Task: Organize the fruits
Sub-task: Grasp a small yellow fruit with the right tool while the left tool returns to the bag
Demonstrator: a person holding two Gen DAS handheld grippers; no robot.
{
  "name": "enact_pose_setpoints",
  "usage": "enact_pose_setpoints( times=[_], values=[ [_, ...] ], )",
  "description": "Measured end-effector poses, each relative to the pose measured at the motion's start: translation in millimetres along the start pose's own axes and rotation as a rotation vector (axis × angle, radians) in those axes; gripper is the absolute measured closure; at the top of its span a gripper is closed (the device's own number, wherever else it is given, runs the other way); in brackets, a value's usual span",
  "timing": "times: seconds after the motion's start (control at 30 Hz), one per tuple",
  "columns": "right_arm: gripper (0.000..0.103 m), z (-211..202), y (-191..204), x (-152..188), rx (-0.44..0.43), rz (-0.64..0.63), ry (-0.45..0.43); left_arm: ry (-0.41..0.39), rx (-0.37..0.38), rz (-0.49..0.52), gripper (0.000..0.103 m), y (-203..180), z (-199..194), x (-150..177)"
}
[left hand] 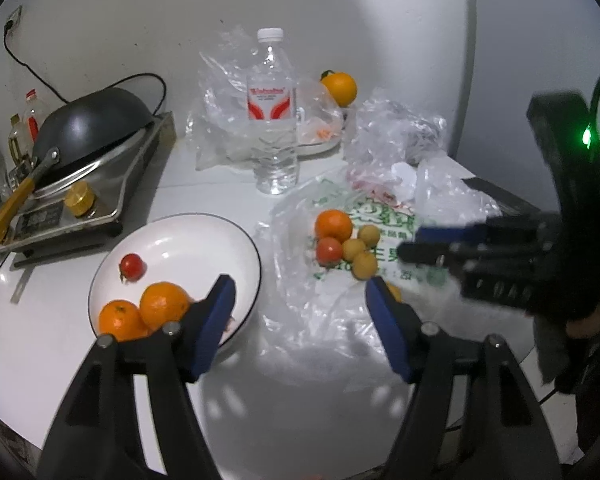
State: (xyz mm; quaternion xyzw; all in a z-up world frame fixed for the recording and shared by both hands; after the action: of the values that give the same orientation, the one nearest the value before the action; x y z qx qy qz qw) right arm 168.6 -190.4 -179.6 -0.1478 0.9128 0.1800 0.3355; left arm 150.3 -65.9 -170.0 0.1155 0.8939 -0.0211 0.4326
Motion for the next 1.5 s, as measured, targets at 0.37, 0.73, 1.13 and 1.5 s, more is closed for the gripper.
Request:
enact_pose_setpoints(
  times=[0.37,0.73,1.13,1.5],
  values=[
    [0.074,26,-3,16,-0.07,0.004,0.085,0.042,-0.04,0.014,0.033,2,13,1],
    [0.076,33,-2,16,-0.096,-0.036,0.112,0.056,-0.051,0.055,0.033,-7,24,-9],
    [0.076,-1,-43,-6,-0.057,0.021,-0.01,0.104,0.004,0.113,0.034,-47,58,-20],
    [0.076,-5,-75,-10,-0.07,0.059,-0.051,0.2,0.035,0.142,0.057,-70,100,-20]
  ],
)
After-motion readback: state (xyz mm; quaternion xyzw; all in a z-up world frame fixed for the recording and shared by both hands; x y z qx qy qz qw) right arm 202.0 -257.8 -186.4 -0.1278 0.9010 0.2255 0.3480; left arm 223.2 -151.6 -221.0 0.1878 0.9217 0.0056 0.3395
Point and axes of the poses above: each gripper's, at about its wrist camera, not at the fingertips, and z roughly the way its jaws point, y to its left, x to its underside, the point moved 3 cm from there along z, roughly the way its jaws point, and after that the axes turned 5 degrees about z, right-handed, at the moved point
